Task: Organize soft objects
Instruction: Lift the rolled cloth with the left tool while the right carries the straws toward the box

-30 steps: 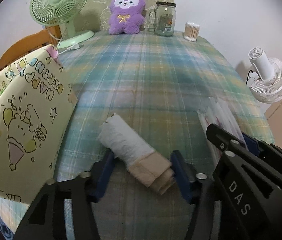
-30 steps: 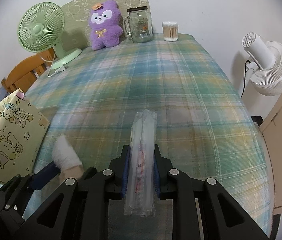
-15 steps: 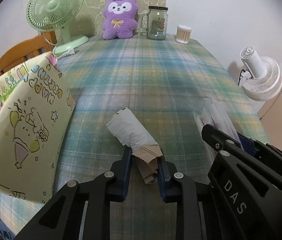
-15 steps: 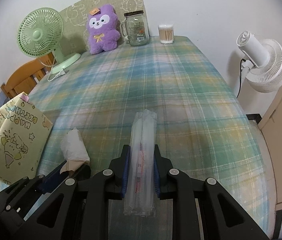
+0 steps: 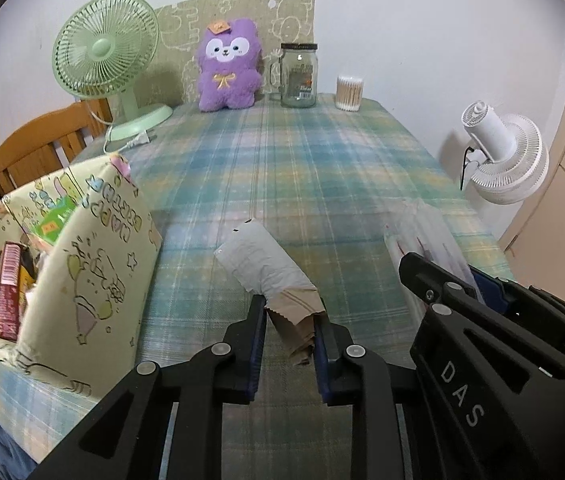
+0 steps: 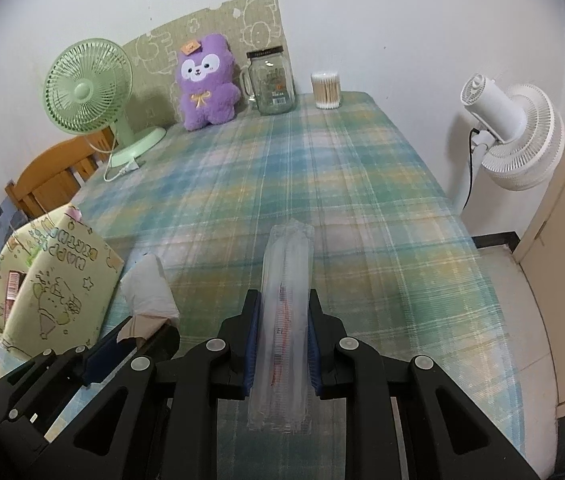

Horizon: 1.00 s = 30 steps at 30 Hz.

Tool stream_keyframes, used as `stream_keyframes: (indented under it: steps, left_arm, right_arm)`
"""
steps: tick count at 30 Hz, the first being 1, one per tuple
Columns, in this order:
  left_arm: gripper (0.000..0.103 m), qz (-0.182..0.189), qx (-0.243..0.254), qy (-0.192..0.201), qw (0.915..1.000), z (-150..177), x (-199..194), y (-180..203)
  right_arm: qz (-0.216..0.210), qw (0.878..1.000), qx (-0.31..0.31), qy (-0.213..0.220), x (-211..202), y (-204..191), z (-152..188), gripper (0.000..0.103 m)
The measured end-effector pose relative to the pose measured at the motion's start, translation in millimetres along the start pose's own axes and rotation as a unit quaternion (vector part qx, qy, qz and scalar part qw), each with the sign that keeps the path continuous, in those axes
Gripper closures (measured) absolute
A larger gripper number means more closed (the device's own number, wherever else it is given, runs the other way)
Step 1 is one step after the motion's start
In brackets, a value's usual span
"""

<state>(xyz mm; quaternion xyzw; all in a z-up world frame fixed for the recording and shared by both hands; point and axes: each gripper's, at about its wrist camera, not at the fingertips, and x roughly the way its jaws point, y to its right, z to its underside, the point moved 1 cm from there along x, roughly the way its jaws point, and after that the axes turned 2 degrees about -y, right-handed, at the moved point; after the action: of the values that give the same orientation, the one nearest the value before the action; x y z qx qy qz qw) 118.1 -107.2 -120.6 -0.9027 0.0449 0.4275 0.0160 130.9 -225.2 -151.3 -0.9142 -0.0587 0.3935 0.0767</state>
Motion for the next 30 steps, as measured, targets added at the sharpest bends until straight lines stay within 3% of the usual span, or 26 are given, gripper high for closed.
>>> stream_keyframes:
  steps: [30]
  left_arm:
    - [0.083,0.019,0.042,0.083,0.9955,-30.9,-82.1,-5.2]
  right_arm:
    - [0.008,0.997,-0.001,0.076,-82.1,-29.7,-28.0,0.079]
